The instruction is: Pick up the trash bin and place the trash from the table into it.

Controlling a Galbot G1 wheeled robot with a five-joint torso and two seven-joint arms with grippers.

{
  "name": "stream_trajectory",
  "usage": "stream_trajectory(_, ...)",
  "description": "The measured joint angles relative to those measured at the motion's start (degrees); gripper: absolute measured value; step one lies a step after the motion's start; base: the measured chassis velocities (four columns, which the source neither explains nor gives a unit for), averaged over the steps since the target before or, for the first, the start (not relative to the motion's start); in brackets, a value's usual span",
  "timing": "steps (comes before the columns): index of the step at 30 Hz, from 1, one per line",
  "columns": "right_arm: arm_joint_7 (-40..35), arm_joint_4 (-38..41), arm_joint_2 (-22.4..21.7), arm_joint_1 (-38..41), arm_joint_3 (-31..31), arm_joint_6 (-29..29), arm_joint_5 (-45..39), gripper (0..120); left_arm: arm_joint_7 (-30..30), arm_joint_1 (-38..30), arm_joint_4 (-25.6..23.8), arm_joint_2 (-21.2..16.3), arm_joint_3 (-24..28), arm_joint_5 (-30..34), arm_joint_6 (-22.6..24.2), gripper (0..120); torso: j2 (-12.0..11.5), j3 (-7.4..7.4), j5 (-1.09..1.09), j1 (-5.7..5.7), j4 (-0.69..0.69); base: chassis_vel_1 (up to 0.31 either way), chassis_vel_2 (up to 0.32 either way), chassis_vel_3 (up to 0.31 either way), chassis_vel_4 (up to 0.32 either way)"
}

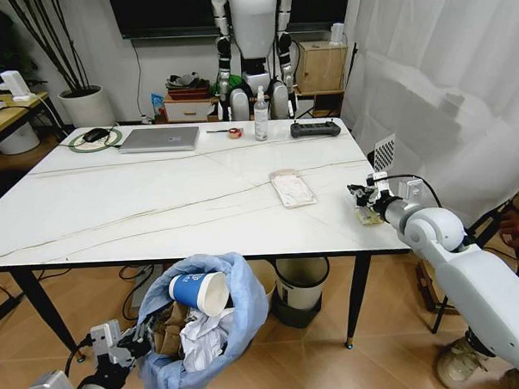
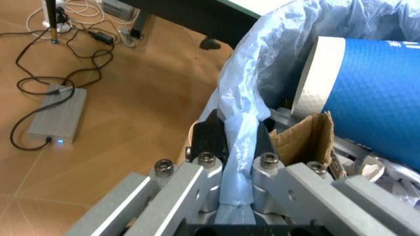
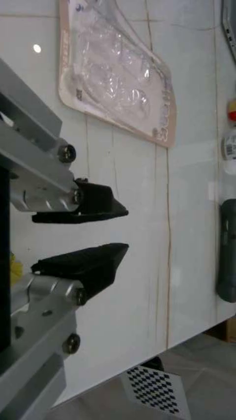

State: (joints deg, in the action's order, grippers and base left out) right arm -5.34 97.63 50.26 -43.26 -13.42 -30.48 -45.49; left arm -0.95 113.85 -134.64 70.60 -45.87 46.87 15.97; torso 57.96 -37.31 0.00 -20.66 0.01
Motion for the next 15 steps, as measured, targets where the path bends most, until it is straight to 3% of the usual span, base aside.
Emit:
stream_trajectory(3,-1.5,2.4,-0.7,-0.9,-0.3,-0.9,-0.9,24,0.0,-0.2,0.1,-0.2,0.2,0.0,0.0,0,0.0,0.00,-0.01,0.00,0.00,0.000,0.000,0.000,0.000)
stream_trajectory(5,-3.3,4.2,-1.3,-1.9,-0.5,-1.4,-1.3,35,-0.1,-0.4,0.3,-0.5,0.3,0.1,0.1,0,0.0,0.00,0.00,0.00,-0.02,0.000,0.000,0.000,0.000)
stream_trajectory(14,-2.6,1.2,-1.2,-0.1,0.5,-1.3,-1.0,63,-0.2,-0.3,0.0,-0.9,0.0,0.6,0.2,0,0.0,0.00,0.00,0.00,0.00,0.000,0.000,0.000,0.000)
stream_trajectory(15,-2.4,-0.2,-1.4,1.1,1.2,-2.3,-1.4,77,-0.2,-0.2,-0.1,-0.9,-0.1,0.6,0.2,0,0.0,0.00,0.01,0.00,-0.01,0.000,0.000,0.000,0.000)
